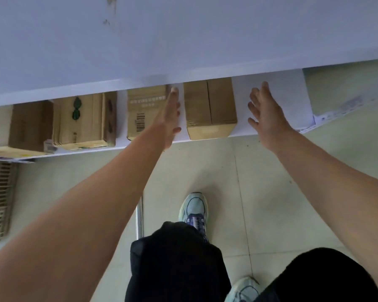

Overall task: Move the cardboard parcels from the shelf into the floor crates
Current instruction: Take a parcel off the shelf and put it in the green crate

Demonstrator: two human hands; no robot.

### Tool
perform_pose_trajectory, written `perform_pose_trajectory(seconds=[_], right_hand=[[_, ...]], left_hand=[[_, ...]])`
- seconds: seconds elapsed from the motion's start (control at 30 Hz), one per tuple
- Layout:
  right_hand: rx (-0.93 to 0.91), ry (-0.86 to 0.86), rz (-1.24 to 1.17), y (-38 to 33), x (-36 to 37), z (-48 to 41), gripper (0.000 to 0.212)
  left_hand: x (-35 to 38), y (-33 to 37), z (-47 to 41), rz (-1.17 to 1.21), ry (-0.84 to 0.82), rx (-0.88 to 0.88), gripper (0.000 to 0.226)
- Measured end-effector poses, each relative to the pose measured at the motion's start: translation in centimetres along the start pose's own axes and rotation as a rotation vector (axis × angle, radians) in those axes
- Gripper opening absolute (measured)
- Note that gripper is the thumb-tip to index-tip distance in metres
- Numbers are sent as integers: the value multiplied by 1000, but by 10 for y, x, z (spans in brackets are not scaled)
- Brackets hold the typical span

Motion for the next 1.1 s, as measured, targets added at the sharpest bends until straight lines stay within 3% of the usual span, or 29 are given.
perform_pose_trajectory(seconds=[0.23,0.5,0.57,0.97,1.1], right_hand=[[-21,15,36,1,27,-81,60],[-9,-104,176,9,57,-112,77],[-14,-119,159,10,61,-112,84],[-214,-74,-200,-26,41,-100,55],[-207,-56,-219,-19,39,-88,59]], left_hand=[[23,11,-83,-18,-2,27,55],[39,5,-115,-47,-92,39,83],[41,6,-113,-26,-106,49,82],[37,50,-63,191,-170,294,74],[40,43,-56,187,-247,302,75]])
Point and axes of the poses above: each hand's wrist, its own z-axis away from the middle knuckle, its own x-axis out of the palm, y = z × x, the point moved 9 cm from there along -z, towards the middle knuckle, and after that the axes turned 11 degrees about y, right-handed, at the moved point
